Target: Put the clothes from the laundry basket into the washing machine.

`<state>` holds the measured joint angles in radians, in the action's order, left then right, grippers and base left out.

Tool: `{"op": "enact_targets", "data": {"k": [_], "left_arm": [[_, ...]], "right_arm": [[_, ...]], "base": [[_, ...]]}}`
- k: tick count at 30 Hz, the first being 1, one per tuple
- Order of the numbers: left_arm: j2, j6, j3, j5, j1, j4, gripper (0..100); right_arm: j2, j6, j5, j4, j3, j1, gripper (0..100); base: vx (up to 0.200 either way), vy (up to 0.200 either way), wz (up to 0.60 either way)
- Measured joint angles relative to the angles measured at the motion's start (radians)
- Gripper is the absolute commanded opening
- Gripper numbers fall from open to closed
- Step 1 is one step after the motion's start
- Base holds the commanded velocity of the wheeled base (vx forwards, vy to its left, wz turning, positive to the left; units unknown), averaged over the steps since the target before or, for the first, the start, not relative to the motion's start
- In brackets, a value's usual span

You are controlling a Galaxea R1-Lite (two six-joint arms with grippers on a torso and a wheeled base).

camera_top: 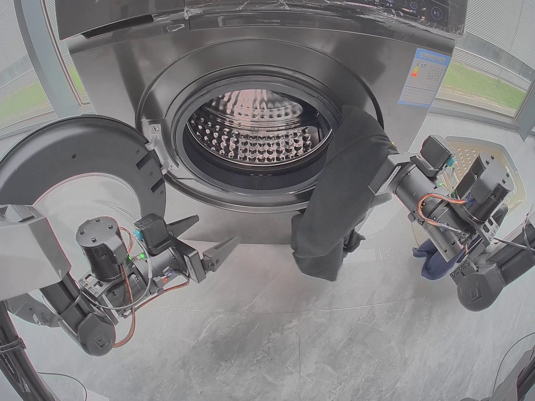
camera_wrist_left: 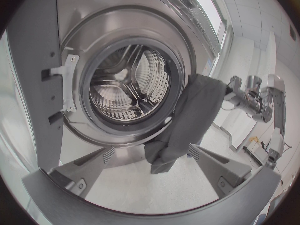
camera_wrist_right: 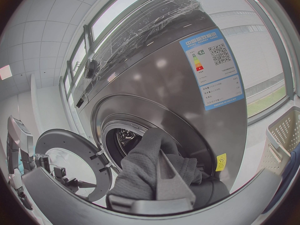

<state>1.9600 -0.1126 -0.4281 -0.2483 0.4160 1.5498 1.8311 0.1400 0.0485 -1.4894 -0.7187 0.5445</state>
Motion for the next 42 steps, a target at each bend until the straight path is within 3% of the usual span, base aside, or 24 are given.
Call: {"op": "enact_targets", "data": {"k": [4,10,19,36,42], "left_arm": [[0.023,0.019,0.012,0.000,0.034,0.000,100],[0.037,0.013,-0.010,0.000,0.113,0.001,100],[0.096,0.000,-0.162,0.008,0.206,0.000,100],[0.285,0.010,-0.326,0.017,0.275,-0.007,100],[0.333,0.012,-0.377,0.043,0.280,-0.009,100]], "right_arm": [[0.001,0.003,0.011,0.000,0.000,0.019,0],[0.002,0.003,0.012,0.000,0.000,0.037,0],[0.012,0.012,0.011,0.000,0.000,0.053,0],[0.036,0.018,0.027,-0.013,-0.015,0.083,0],[0.037,0.019,0.029,-0.013,-0.016,0.091,0]], "base": [[0.000,0.000,0.00],[0.000,0.000,0.00],[0.000,0.000,0.00],[0.000,0.000,0.00],[0.000,0.000,0.00]]}}
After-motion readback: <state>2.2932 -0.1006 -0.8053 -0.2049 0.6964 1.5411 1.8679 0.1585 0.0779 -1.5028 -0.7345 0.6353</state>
